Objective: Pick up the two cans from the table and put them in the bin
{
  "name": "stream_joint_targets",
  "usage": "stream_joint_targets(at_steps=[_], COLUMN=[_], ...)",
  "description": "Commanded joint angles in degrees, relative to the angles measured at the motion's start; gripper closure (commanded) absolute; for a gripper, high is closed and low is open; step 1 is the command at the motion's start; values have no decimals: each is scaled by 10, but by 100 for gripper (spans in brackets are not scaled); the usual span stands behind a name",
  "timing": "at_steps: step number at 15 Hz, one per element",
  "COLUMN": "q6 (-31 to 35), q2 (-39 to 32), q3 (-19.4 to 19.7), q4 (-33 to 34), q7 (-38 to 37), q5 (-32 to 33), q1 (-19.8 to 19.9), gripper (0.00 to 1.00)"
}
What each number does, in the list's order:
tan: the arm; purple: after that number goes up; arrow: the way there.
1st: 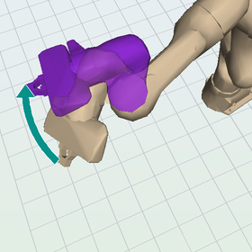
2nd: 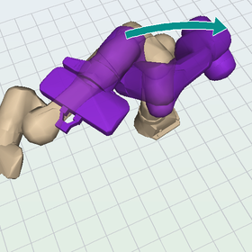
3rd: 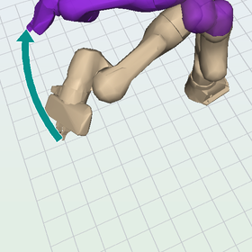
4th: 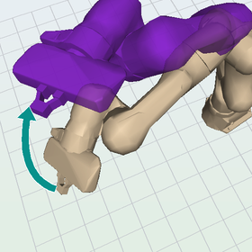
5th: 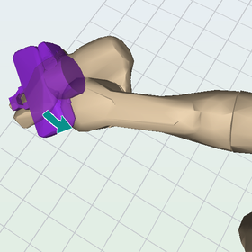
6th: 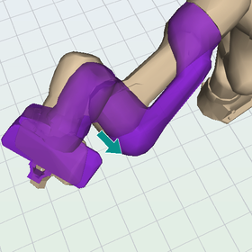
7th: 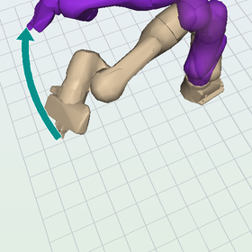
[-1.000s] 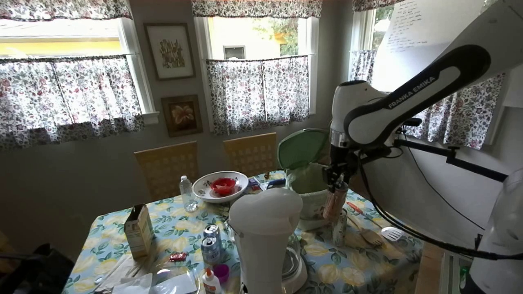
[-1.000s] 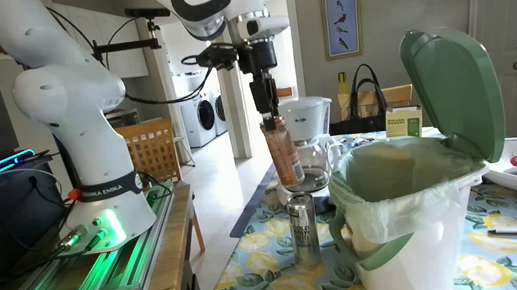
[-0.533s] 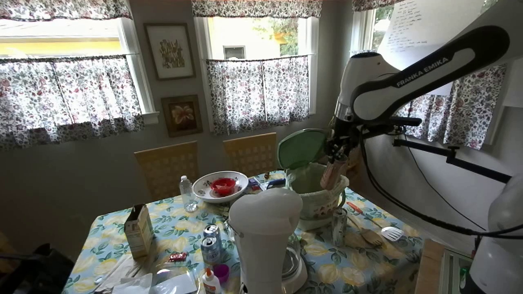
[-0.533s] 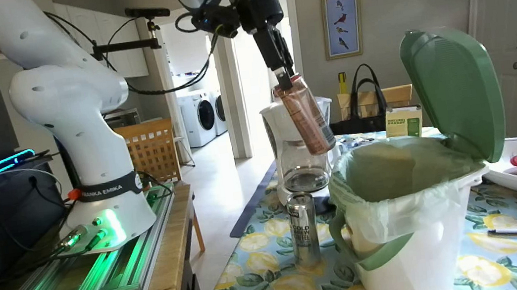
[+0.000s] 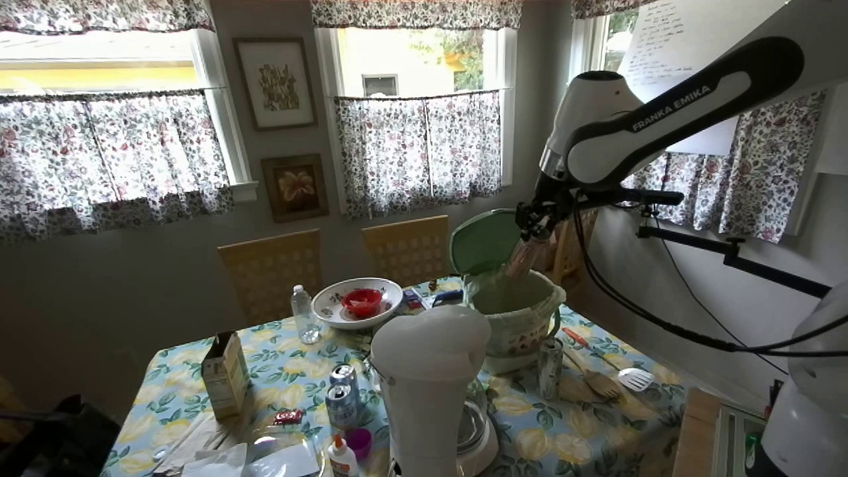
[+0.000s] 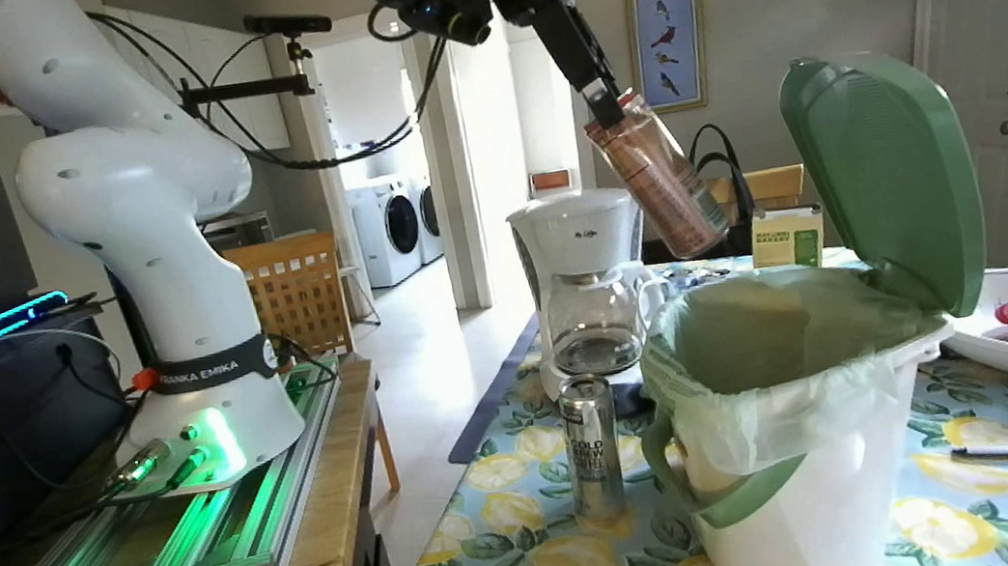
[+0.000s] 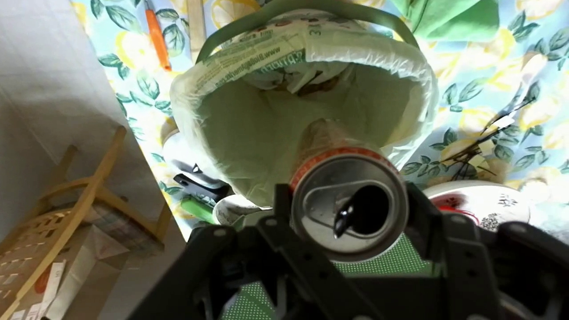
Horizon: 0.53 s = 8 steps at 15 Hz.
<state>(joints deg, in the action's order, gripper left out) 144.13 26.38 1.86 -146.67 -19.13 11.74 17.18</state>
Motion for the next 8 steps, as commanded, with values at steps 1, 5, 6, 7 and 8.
stream_joint_targets(at_steps=[1, 5, 6, 7, 8], q6=[45, 85, 92, 99, 107], q2=[-54, -102, -113, -125, -134], q3=[9, 14, 13, 12, 13], q4=[19, 21, 22, 24, 24], q7=[10, 19, 17, 14, 16], q5=[-4, -9, -8, -4, -6], q1=[-1, -9, -10, -10, -13], gripper=[63, 63, 63, 63, 63])
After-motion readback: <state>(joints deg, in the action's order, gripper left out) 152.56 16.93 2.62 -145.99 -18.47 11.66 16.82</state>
